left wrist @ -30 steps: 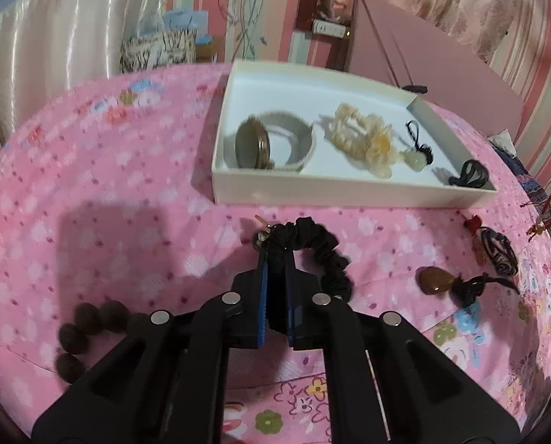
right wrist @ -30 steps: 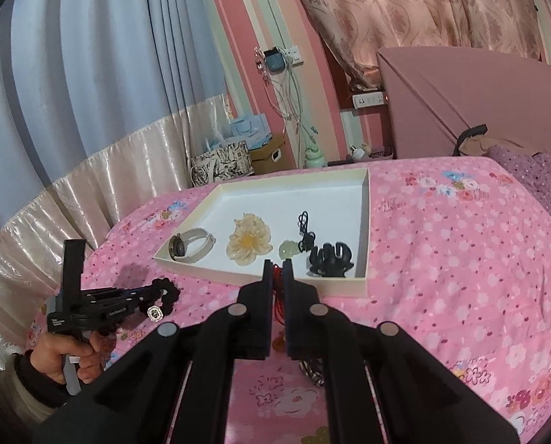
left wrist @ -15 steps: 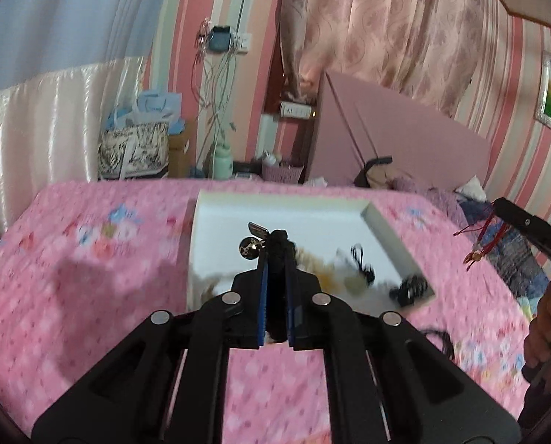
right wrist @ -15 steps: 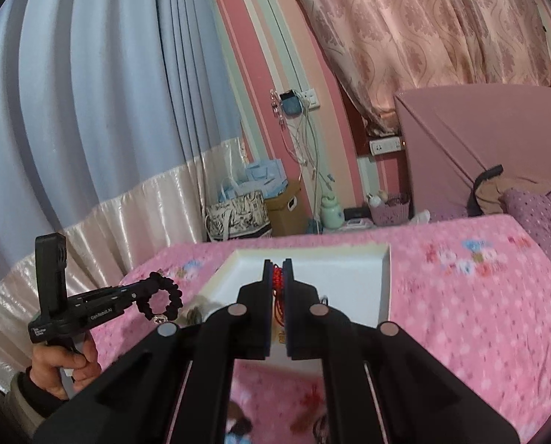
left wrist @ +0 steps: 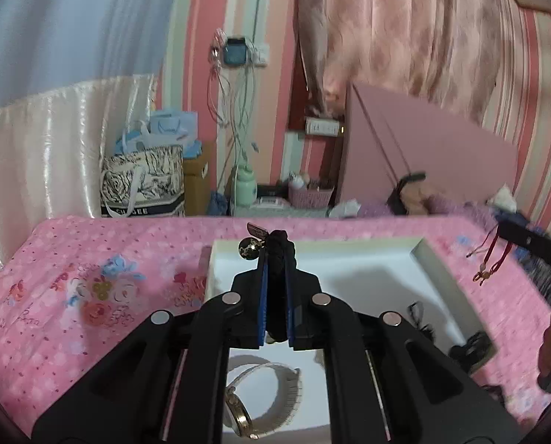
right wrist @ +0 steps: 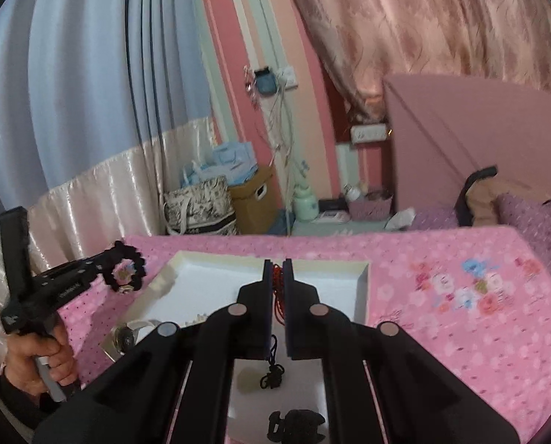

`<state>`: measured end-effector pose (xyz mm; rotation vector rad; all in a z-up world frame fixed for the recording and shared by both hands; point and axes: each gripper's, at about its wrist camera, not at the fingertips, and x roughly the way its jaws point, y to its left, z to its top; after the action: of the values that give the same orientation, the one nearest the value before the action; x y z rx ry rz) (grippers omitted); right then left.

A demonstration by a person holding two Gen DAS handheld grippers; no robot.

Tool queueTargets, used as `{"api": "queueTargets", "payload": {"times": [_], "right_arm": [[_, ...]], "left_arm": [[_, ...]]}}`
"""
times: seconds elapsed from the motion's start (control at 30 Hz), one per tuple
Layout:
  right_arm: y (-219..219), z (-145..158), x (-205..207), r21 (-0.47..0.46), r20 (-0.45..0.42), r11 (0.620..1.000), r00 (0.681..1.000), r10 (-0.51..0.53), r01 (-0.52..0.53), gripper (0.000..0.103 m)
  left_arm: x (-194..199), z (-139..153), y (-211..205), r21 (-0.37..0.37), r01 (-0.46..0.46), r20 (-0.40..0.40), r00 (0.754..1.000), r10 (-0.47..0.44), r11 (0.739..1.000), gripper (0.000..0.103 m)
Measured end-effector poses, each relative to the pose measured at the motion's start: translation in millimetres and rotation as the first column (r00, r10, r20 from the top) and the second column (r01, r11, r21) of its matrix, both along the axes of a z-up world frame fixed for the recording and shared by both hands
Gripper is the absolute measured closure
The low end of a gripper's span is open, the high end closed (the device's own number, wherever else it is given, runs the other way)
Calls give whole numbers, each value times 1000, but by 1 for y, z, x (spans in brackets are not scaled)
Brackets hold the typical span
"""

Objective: Organize jewelry
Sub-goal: 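Carry the charm and scrunchie into the white tray and open both tools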

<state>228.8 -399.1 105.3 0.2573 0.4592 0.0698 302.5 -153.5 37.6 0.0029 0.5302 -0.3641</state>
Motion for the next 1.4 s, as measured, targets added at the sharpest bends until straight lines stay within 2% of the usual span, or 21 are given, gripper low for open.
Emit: {"api": "queueTargets", "payload": {"times": [0.13,0.37,0.63,0.77,1.03,1.4], "right_arm": [[-7,-24,11,47,-48,999,999,7,-5,99],[-4,-48,22,46,-109,999,994,19,-14,99],[-3,-70,33,44,-177,999,984,25,-18,99],[-3,-81,39,27,-214,1000,977,18,-12,99],[-1,-87,42,16,-233,1000,972,13,-9,99],[-15,-88,39,34,-226,999,974,-19,28,96]], "left_arm": [[6,-20,-2,-5,19,-53,998,-19,1000,98],[18,-36,5,-18,28,-109,994,-30,999,98],[31,-67,-5,35,17,-184,983,-11,999,98],[35,-72,-5,36,4,-198,980,3,999,98],[40,-81,-6,59,-7,-234,972,21,998,98],[40,-81,-7,79,-34,-231,972,51,996,94]]}}
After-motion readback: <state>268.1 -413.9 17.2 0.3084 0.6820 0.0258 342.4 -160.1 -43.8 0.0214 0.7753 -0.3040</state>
